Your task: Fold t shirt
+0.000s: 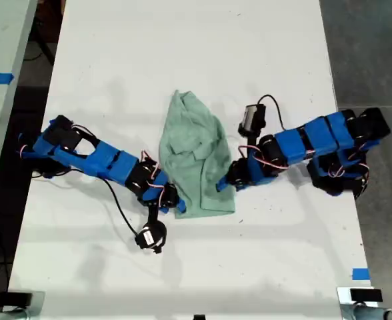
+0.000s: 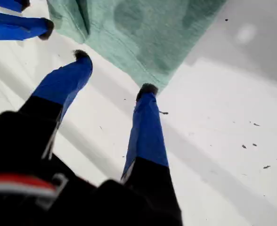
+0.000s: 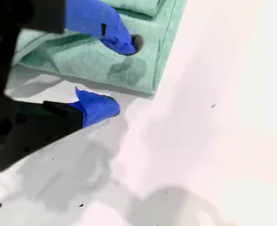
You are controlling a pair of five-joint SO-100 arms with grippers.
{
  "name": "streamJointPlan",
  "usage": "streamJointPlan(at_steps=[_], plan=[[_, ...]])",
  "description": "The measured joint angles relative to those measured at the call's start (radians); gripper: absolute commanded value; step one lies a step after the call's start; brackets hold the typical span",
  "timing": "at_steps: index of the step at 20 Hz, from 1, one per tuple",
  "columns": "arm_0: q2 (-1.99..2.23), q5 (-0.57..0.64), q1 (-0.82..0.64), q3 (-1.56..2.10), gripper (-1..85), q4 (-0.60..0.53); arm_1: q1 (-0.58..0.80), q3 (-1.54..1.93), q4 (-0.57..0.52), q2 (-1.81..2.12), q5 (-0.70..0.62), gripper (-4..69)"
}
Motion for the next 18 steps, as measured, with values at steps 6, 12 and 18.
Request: streamJointPlan(at_steps=[6, 12, 18], plan=[[-0.097, 0.057, -0.061, -0.009, -0.2, -0.057, -0.037, -0.13, 0.011, -0.13, -0.008, 22.9], [-0.129, 0.071, -0.063, -0.04, -0.2, -0.092, -0.041, -0.13, 0.017, -0.189, 0.002, 25.8], [-0.13, 0.071, -0.051, -0.04, -0.2, -0.101, -0.043, -0.086, 0.002, -0.302, 0.057, 17.9]])
